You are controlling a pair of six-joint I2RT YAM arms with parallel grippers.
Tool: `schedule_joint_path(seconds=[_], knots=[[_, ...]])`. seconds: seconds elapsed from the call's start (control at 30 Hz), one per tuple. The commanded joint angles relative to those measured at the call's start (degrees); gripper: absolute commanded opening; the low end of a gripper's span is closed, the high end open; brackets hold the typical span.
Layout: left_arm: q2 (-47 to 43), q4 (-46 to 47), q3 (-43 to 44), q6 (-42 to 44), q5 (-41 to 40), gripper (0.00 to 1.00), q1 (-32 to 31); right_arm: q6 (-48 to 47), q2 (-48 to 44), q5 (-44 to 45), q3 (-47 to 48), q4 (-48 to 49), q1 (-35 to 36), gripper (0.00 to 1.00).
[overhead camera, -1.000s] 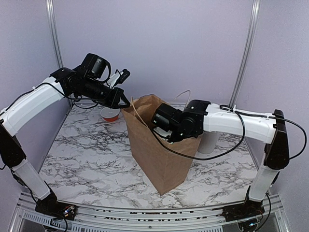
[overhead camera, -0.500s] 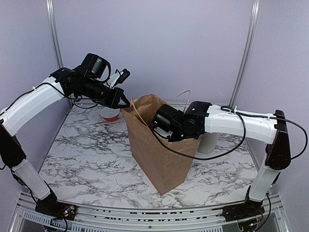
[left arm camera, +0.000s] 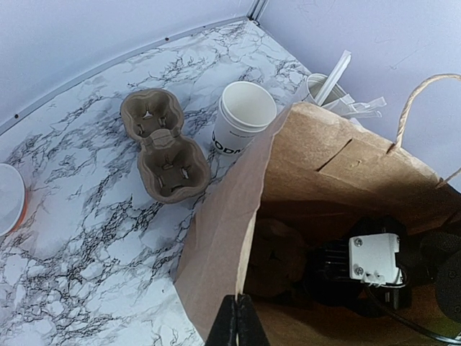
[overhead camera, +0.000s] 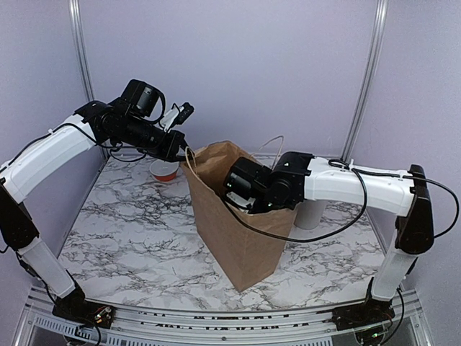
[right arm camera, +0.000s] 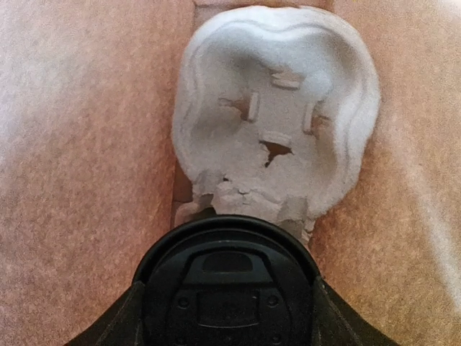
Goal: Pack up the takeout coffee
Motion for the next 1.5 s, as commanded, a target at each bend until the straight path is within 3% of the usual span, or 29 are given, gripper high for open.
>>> schedule_joint_path(seconds=[0.0,0.47,0.8,1.47], knots=[[-0.96,0.11,-0.56,-0.38,-0.87,0.0,0.01,-0.54,0.74,-0.2,1.71,-1.68,1.26,0.5],[-1.29,0.16,-0.35,-0.59,-3.44,0.0,-0.03,0.54,1.36,0.22,1.93,-6.44,1.35,0.51],[-1.22,0.11,0.01,-0.51,-3.02,0.0,-0.03,0.71,1.85,-0.78,0.0,-4.32,1.35,0.55],[-0.96,0.12,0.14,-0.51,-2.71,0.0,-0.03,0.26,3.16,0.05,9.99,-8.71,1.74,0.87]])
